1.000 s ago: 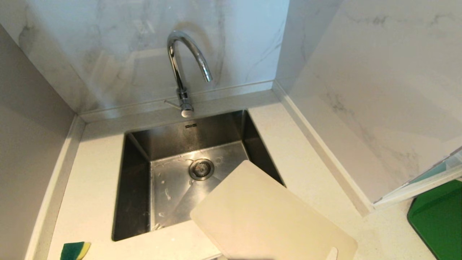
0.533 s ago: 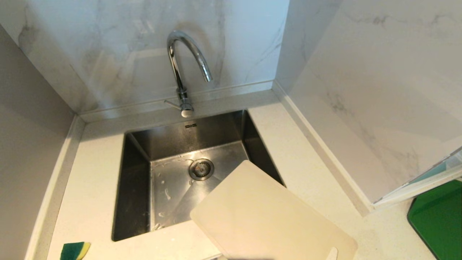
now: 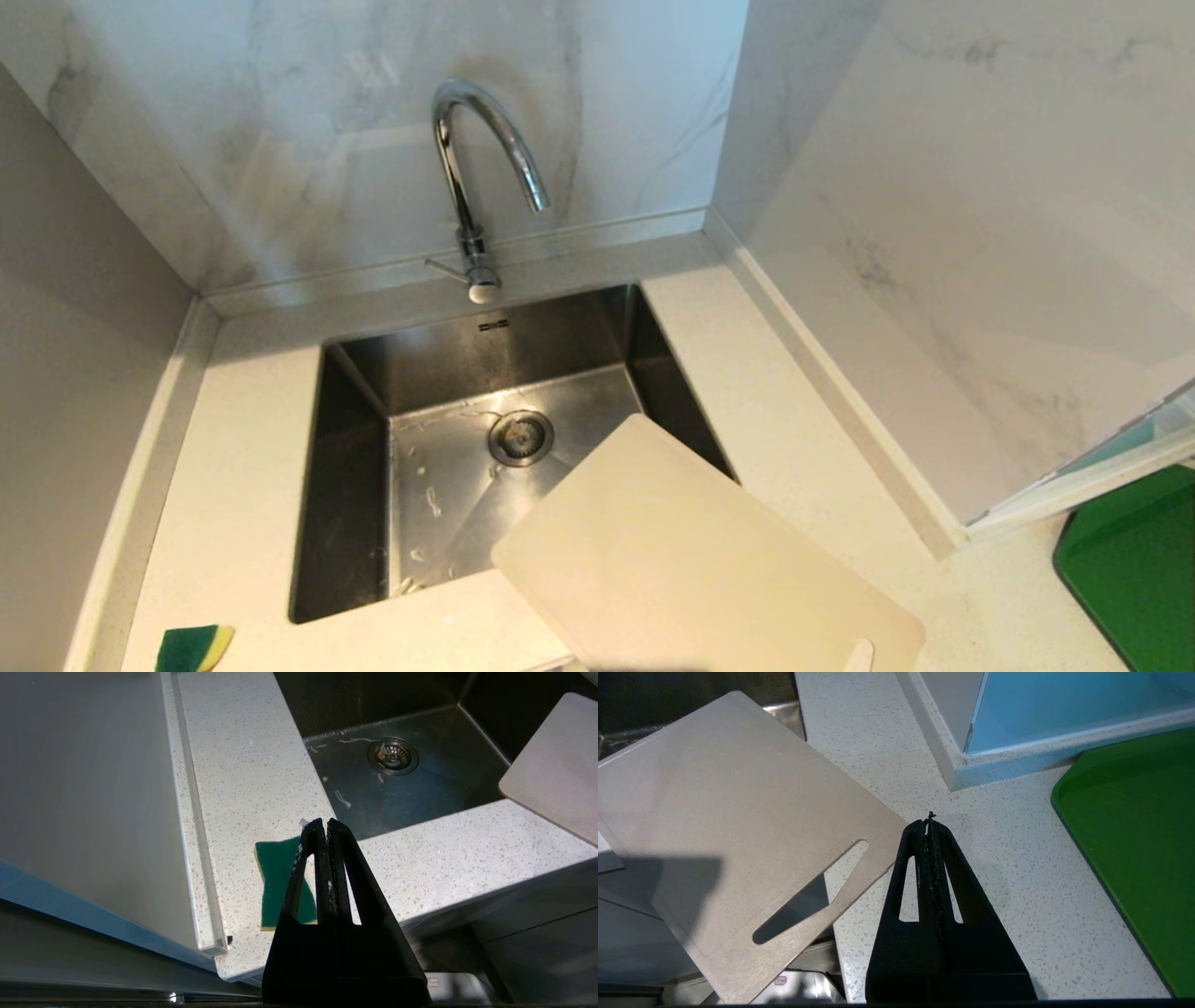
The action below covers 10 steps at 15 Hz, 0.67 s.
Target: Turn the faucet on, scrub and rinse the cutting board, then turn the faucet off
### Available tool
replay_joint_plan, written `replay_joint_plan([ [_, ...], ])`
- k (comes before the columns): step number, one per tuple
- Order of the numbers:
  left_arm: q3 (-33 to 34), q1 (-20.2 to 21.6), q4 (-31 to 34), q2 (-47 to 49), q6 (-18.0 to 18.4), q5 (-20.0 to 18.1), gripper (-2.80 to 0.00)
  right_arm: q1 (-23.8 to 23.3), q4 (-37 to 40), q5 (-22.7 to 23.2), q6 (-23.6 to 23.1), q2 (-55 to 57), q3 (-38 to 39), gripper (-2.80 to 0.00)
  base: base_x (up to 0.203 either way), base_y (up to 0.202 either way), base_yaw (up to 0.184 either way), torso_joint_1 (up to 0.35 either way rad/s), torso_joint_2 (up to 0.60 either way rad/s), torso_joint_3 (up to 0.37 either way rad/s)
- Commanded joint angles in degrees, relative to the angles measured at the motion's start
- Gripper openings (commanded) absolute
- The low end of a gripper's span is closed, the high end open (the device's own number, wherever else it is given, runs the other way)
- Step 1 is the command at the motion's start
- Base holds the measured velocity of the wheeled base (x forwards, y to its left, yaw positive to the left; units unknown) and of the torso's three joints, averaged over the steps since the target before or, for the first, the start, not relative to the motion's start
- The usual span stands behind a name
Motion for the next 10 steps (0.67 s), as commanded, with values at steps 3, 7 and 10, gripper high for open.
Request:
replay_joint_plan([
  [3,0.1,0.0,-0.1,0.1,0.1,0.0,-2.80,0.0,0.1,0.0,0.0,0.0,0.1,-2.80,0.000,0.000,0.000,0.000,0.00,0.000],
  [7,0.1,0.0,-0.1,0.0,0.1,0.0,-2.80,0.0,0.0,0.0,0.0,0.0,0.1,-2.80,0.000,0.000,0.000,0.000,0.00,0.000],
  [10,0.1,0.0,0.0,0.1,0.1,0.0,-2.80,0.0,0.1,0.0,0.0,0.0,0.1,-2.80,0.000,0.000,0.000,0.000,0.00,0.000],
])
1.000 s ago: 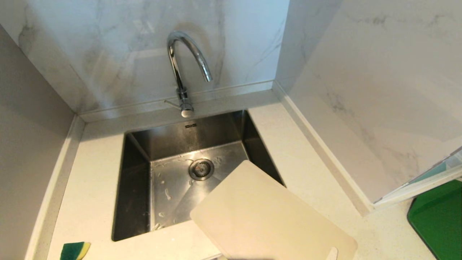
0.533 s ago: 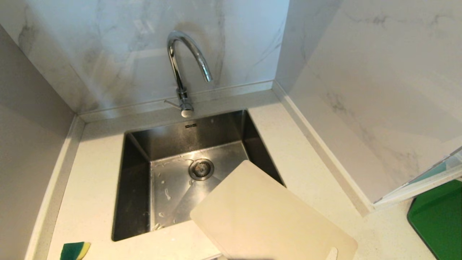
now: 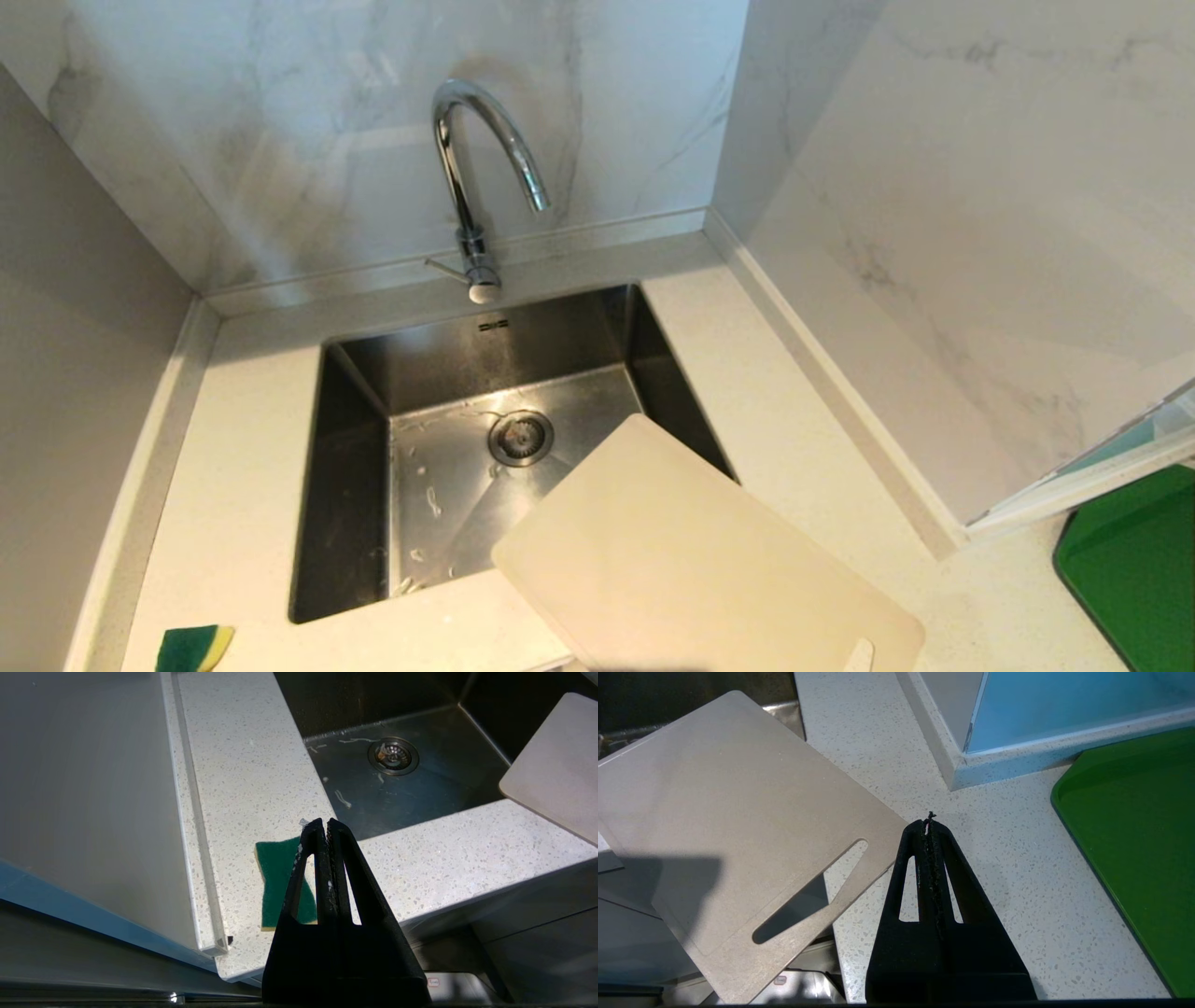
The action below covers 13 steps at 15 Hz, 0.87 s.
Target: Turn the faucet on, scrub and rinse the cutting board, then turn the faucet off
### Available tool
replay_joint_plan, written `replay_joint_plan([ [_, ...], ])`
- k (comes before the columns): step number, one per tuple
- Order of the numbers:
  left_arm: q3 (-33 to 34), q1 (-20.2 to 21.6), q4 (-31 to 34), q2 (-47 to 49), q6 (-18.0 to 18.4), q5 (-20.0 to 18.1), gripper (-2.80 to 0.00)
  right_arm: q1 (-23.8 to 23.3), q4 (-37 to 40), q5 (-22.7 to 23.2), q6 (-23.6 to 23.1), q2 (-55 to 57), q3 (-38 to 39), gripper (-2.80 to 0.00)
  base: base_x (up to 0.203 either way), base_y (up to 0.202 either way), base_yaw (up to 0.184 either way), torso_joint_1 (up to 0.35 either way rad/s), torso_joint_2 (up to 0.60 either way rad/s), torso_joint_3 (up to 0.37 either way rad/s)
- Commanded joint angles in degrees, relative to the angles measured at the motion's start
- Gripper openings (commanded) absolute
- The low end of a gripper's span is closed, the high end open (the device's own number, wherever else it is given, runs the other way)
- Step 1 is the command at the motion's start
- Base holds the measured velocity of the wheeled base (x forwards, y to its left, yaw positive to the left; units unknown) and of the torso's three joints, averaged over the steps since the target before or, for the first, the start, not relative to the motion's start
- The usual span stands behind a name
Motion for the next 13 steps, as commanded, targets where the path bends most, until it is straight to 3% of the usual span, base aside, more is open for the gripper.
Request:
replay_joint_plan([
  [1,0.1,0.0,0.0,0.1,0.0,0.0,-2.80,0.0,0.0,0.0,0.0,0.0,0.1,-2.80,0.000,0.000,0.000,0.000,0.00,0.000],
  [13,0.1,0.0,0.0,0.1,0.0,0.0,-2.80,0.0,0.0,0.0,0.0,0.0,0.1,-2.80,0.000,0.000,0.000,0.000,0.00,0.000],
])
